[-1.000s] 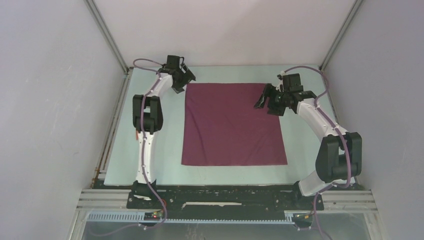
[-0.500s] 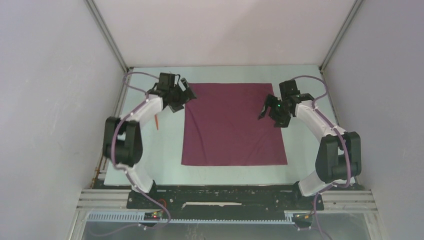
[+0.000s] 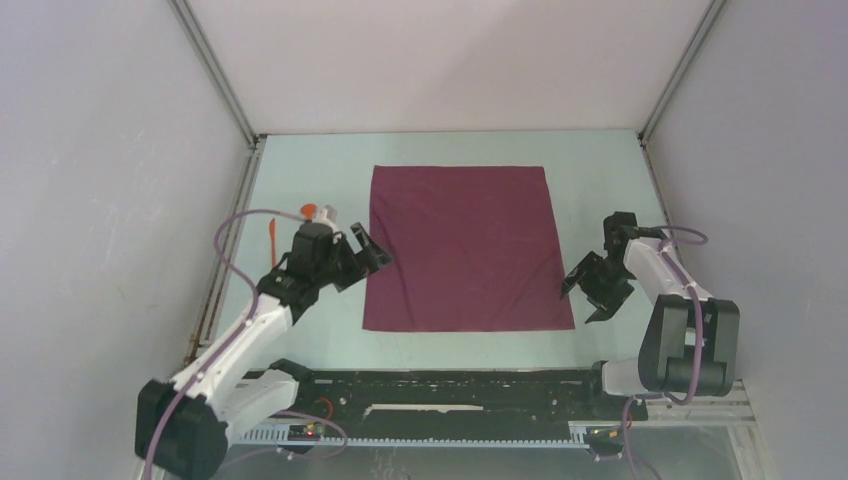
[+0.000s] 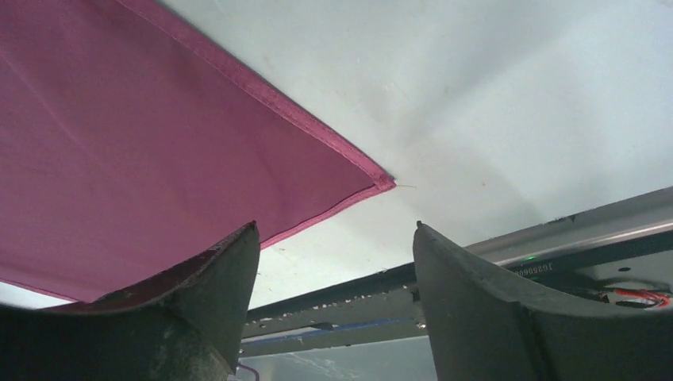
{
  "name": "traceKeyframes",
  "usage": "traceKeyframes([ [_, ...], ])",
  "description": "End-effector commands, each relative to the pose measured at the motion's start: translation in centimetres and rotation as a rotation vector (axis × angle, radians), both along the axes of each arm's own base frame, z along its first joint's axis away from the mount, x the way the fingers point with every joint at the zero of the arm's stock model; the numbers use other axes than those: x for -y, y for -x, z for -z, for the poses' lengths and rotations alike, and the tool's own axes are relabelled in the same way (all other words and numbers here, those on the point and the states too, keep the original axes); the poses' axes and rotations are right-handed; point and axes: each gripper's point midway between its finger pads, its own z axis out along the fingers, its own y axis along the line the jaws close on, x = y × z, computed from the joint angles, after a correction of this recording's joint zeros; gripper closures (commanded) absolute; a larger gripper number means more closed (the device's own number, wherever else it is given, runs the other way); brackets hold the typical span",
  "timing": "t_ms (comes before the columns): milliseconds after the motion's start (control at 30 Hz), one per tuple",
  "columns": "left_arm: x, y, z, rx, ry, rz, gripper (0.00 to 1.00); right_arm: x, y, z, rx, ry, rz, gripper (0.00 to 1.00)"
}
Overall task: Fold the napkin into a case and place the utensils inside
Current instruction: Flatten out the crumpled napkin at the center of the board, then pick up the flattened napkin from the center of the board.
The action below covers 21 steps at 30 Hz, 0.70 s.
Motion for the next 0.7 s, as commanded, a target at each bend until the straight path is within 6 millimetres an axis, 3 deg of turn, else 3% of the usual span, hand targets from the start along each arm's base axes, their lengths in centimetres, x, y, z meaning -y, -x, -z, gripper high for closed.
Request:
traceKeyframes([
  [0, -1.0, 3.4, 1.5, -0.010, 0.025, -0.027, 0.06, 0.1, 0.6, -0.2, 0.002, 0.012, 0.012, 0.25],
  [200, -1.5, 5.7, 2.7, -0.028, 0.036, -0.021, 0.10, -0.4, 1.9, 1.8, -0.043, -0.011, 0.037, 0.44],
  [400, -1.6, 6.2, 2.9, -0.037, 0.022, -0.005, 0.11, -0.4, 1.8, 2.9, -0.049, -0.014, 0.025, 0.38],
  [667, -1.5, 6.2, 3.2, -0.051, 0.018, 0.001, 0.11, -0.4, 1.9, 4.0, -0.068, -0.012, 0.032, 0.39],
])
